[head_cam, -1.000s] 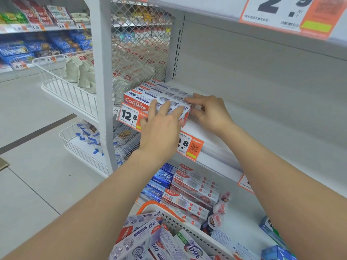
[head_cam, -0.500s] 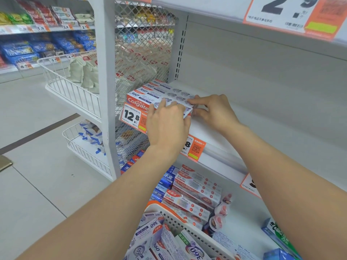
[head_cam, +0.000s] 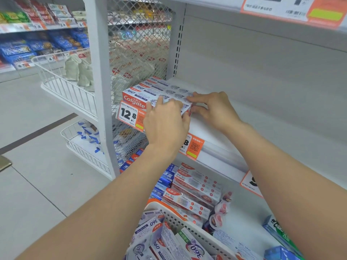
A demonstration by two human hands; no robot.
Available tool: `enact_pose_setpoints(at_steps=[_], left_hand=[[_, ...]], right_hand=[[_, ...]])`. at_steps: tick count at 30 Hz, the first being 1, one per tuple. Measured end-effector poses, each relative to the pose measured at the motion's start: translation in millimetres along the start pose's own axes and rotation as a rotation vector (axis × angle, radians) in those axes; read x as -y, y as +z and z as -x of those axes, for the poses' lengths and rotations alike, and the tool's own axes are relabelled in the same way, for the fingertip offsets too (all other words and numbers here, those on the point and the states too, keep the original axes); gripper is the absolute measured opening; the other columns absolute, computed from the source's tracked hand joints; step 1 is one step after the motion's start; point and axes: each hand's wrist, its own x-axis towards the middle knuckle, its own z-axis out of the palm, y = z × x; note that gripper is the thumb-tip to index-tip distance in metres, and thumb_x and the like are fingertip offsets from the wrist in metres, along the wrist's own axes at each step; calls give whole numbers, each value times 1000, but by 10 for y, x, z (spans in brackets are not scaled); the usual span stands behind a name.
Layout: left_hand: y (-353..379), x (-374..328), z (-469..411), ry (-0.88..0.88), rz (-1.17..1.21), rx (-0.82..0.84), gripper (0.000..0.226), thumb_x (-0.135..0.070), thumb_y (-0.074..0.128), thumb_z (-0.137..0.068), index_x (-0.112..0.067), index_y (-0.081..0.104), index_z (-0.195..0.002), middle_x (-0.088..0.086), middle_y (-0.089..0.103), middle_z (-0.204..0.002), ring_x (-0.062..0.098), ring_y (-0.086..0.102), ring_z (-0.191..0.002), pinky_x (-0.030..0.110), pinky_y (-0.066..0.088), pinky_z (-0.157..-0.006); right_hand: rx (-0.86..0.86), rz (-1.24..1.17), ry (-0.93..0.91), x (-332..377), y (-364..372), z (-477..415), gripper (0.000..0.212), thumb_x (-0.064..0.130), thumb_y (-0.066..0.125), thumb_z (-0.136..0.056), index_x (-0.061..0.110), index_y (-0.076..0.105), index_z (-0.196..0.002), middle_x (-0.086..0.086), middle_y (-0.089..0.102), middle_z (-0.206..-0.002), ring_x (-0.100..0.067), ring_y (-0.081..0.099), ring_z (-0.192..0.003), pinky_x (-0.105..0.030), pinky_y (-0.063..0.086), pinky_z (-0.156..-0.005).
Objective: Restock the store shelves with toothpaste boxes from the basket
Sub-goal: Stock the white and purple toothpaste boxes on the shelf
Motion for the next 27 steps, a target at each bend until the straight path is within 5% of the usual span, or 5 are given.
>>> enact_pose_setpoints(at_steps=[4, 10, 19, 24, 27], left_hand=[[110, -16, 56, 118, -42, -58, 34, -39, 63, -95, -23, 69, -124, 3, 67, -131, 32, 49, -139, 54, 29, -121], [-90, -120, 419, 219, 22, -94, 18, -19, 65, -81, -16, 57, -97, 11, 60, -105, 37, 55, -101, 51, 47, -81], [-85, 85, 1478, 532, -353, 1233, 31, -31, 62, -97, -17, 66, -124, 8, 68, -119, 31, 63, -113, 35, 52, -87], [222, 426, 1863, 471, -594, 1252, 21, -24, 55, -99, -9, 63, -111, 5, 60, -99, 29, 58, -88, 45, 56, -78], [218, 623, 1983, 332, -693, 1092, 43, -35, 49, -105, -15, 48, -143, 13, 50, -141, 38, 49, -132, 60, 43, -104]], right_hand=[[3, 151, -19, 167, -51, 137, 61, 7, 69, -94, 21, 53, -152, -14, 51, -156, -29, 45, -148, -36, 33, -122], [-315, 19, -37, 684, -100, 1337, 28, 6, 57, -86, 16, 72, -107, -1, 73, -101, -19, 68, -90, -39, 56, -86], [462, 210, 116, 821, 16, 3016, 23, 20, 48, -90, 20, 70, -96, -3, 69, -90, -26, 65, -83, -43, 58, -74], [1108, 453, 206, 742, 115, 3499, 11, 14, 50, -98, 10, 57, -106, -4, 51, -90, -27, 60, -77, -36, 52, -64], [1056, 502, 186, 712, 158, 3674, 26, 17, 50, -100, 13, 57, -125, -8, 58, -106, -28, 60, -87, -38, 52, -68]])
